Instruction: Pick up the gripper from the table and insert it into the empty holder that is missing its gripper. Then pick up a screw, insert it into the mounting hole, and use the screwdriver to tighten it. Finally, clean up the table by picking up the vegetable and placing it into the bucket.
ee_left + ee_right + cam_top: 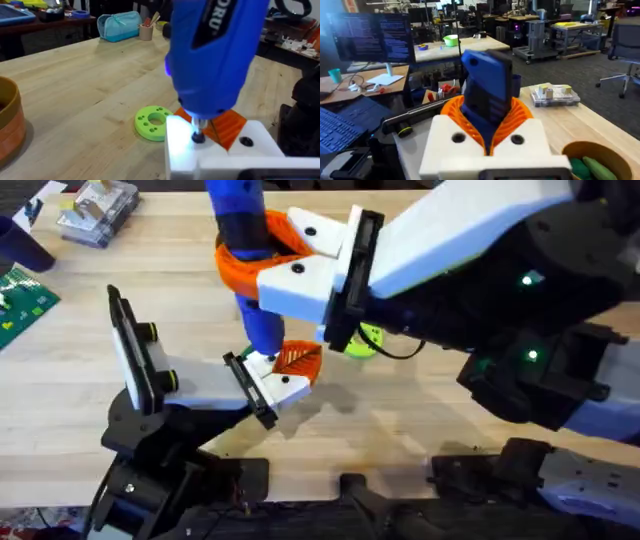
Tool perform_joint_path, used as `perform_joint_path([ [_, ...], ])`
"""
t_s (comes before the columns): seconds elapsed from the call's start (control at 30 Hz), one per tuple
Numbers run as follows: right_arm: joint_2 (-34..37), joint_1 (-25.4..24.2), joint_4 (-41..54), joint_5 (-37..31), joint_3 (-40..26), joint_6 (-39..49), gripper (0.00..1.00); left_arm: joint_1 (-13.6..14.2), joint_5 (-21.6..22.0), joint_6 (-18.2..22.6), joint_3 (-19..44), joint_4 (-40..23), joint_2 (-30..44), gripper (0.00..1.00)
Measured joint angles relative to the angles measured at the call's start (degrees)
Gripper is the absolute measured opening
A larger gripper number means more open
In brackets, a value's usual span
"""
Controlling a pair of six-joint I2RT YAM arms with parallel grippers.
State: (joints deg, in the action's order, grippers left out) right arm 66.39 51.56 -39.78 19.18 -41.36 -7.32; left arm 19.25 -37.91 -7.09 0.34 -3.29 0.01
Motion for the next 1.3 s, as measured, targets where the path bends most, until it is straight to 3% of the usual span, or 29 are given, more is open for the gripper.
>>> perform_joint_path([
  [0.43,0.00,-0.03,-0.68,0.10,0.00,-0.01,0.026,0.00,0.00,0.00,0.00,0.31,0.00,0.013],
  [0.73,0.13,-0.31,-3.45,3.42,-0.12,2.18,0.026,0.00,-0.22,0.20,0.04,-0.02,0.00,0.013],
  [1.07,0.11,-4.22,-6.51,9.65,-2.82,3.15,0.026,0.00,-0.26,0.20,0.04,-0.09,0.00,0.013],
  [1.3,0.11,-4.64,-1.91,9.45,-2.91,3.29,0.026,0.00,-0.28,0.20,0.04,-0.07,0.00,0.013],
])
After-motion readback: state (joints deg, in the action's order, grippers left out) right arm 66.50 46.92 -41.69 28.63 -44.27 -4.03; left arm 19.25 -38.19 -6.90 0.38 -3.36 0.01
